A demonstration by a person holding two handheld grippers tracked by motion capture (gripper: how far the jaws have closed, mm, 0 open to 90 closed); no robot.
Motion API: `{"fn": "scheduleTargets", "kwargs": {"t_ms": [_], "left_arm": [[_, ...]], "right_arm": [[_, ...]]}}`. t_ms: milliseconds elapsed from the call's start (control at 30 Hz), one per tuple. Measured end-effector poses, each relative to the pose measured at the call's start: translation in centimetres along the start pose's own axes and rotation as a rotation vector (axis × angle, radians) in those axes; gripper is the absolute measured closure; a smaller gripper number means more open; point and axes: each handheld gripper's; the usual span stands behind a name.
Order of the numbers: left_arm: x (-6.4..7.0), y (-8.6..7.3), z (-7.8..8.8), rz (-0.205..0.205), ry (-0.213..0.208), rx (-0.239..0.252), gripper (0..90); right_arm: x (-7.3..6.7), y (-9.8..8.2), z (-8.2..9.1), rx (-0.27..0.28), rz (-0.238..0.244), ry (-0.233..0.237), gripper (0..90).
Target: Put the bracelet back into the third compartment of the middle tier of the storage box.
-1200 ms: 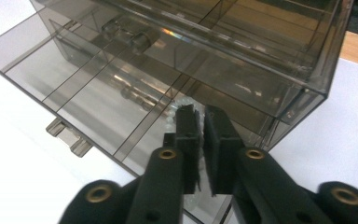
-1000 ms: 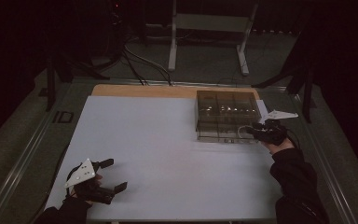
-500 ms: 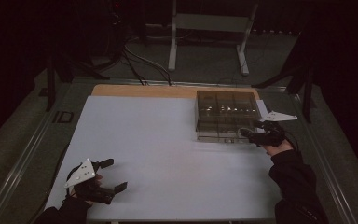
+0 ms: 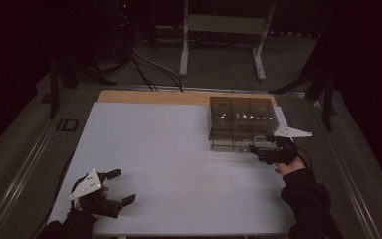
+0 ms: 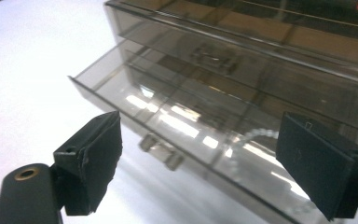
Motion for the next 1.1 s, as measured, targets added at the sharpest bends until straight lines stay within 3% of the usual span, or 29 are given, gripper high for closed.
{"fn": "scheduleTargets", "kwargs": {"t_ms": [200,433,833,933,1100], "left_arm": [[0.0,0.0,0.0,0.001,-0.001,0.0,1.1],[0.0,0.0,0.0,0.0,-0.002,0.0,1.1],[0.0,0.0,0.0,0.002,-0.003,0.002,1.1],[0.0,0.0,0.0,0.001,-0.005,0.002,1.1],[0.0,0.0,0.1,0.003,-0.004,0.001,1.1]], "right_arm": [[-1.1,-0.8,0.2,0.002,-0.016,-0.005,14.5],[-1.4,-1.9,0.7,0.002,-0.056,-0.001,14.7],[-2.6,-2.7,0.8,-0.012,-0.052,-0.043,14.8],[-3.4,-3.3,0.6,-0.023,-0.035,-0.089,14.8],[-3.7,-3.9,0.4,-0.026,-0.057,-0.109,14.8]]}}
Point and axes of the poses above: each handheld gripper's, and its own axes: z roughly backward along the jaws, y roughly out of its top, x roughly to its right, and after that the axes turned 5 degrees about -y, right-handed
